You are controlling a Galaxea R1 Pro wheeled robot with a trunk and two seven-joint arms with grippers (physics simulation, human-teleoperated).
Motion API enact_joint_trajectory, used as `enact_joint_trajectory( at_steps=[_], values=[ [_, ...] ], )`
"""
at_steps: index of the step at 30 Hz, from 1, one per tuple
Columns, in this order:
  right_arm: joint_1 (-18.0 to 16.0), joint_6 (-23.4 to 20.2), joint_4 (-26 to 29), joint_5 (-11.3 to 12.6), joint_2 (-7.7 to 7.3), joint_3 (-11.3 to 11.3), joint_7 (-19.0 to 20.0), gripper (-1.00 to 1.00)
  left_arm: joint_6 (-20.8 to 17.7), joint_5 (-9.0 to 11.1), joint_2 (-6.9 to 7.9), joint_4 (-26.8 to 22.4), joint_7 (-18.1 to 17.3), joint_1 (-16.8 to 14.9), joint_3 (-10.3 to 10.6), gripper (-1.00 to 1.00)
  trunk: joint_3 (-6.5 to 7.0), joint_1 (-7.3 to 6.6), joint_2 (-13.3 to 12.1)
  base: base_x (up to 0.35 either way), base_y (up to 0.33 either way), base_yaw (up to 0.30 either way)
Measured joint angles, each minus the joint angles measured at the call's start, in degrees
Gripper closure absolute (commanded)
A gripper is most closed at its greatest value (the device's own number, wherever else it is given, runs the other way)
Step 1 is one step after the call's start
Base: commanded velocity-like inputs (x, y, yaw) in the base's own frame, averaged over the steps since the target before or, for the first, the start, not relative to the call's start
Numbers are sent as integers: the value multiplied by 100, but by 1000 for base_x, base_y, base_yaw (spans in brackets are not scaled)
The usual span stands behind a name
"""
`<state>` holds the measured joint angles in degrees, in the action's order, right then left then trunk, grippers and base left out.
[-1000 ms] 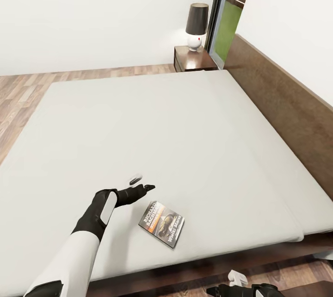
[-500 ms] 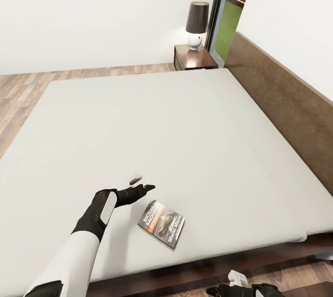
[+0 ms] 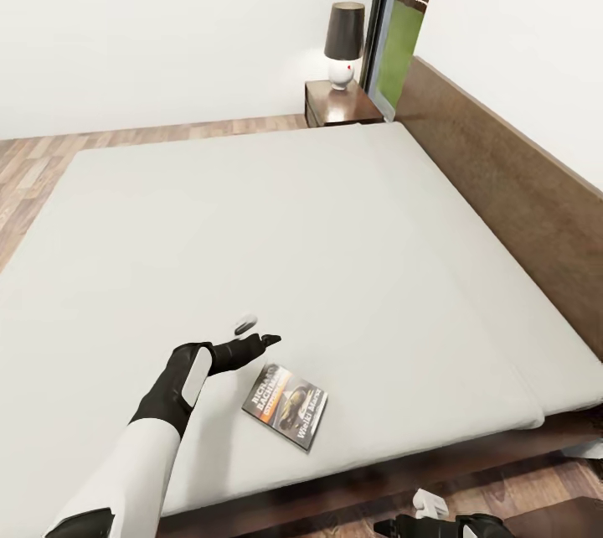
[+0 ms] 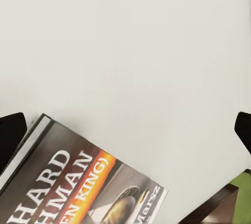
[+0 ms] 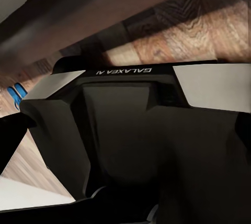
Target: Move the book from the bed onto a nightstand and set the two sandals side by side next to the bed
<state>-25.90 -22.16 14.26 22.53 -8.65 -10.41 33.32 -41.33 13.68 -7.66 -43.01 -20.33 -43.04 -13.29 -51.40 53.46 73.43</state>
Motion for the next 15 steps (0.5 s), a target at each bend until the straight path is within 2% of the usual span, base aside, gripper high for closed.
enact_joint_trajectory(
  at_steps=[4,15],
  values=[
    [-1,0,-1,0,0,-6,1,-100,-1,0,1,-1,-2,1,0,-100,0,0,0,0,0,-81],
    [-1,1,-2,-1,0,-5,-8,-100,1,0,1,-2,-1,1,0,-100,0,0,0,0,0,-6]
  ],
)
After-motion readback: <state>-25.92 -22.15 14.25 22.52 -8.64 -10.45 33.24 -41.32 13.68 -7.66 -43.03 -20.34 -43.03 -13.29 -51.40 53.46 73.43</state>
